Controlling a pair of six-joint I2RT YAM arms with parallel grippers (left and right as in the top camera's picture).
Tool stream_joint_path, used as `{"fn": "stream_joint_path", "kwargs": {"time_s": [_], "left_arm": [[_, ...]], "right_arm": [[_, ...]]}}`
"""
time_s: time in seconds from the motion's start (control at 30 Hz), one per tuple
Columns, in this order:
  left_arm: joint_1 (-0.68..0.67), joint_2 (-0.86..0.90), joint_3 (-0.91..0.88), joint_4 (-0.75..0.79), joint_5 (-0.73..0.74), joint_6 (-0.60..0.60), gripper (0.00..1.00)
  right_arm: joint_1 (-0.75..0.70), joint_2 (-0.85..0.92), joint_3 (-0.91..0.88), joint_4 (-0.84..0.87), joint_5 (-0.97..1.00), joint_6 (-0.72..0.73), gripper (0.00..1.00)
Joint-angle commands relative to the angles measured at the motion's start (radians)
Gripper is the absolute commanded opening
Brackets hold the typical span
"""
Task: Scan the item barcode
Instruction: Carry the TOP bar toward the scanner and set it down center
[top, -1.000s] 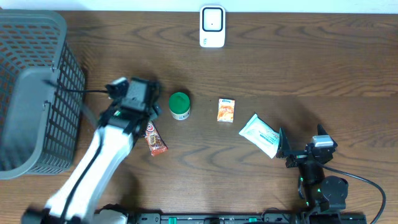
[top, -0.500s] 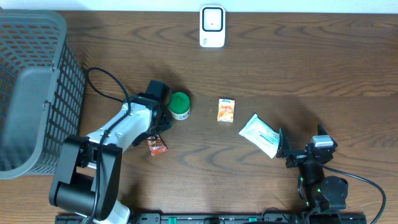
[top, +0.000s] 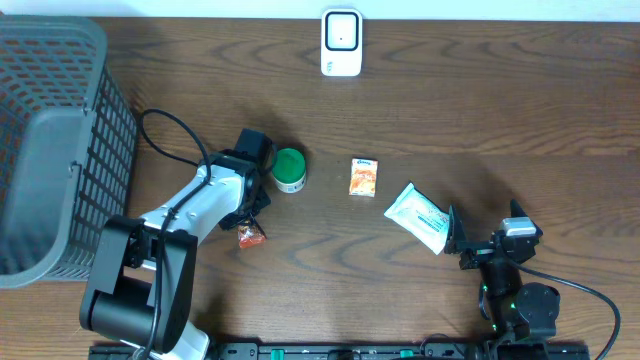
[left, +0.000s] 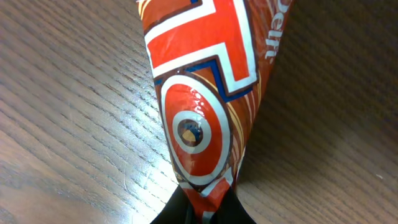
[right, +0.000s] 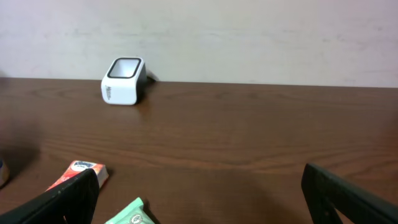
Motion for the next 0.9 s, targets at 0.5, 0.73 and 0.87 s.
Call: {"fn": "stream_joint_path", "kwargs": {"time_s": [0.5,0.73,0.87], "left_arm": [[-0.095,-0.392,-0.014,-0.085,0.182,-0.01,0.07],[-0.331,-0.384,-0.014,0.013,0.176,-0.009,0.07],[-0.427,-0.384,-0.014,0.065,0.089,-0.01,0.07]], "right_arm": [[0.002,-0.005,-0.003,-0.001,0.0,0.014,0.99],[0.002,-0.005,-0.003,-0.001,0.0,0.014,0.99],[0.002,-0.005,-0.003,-0.001,0.0,0.014,0.99]]}}
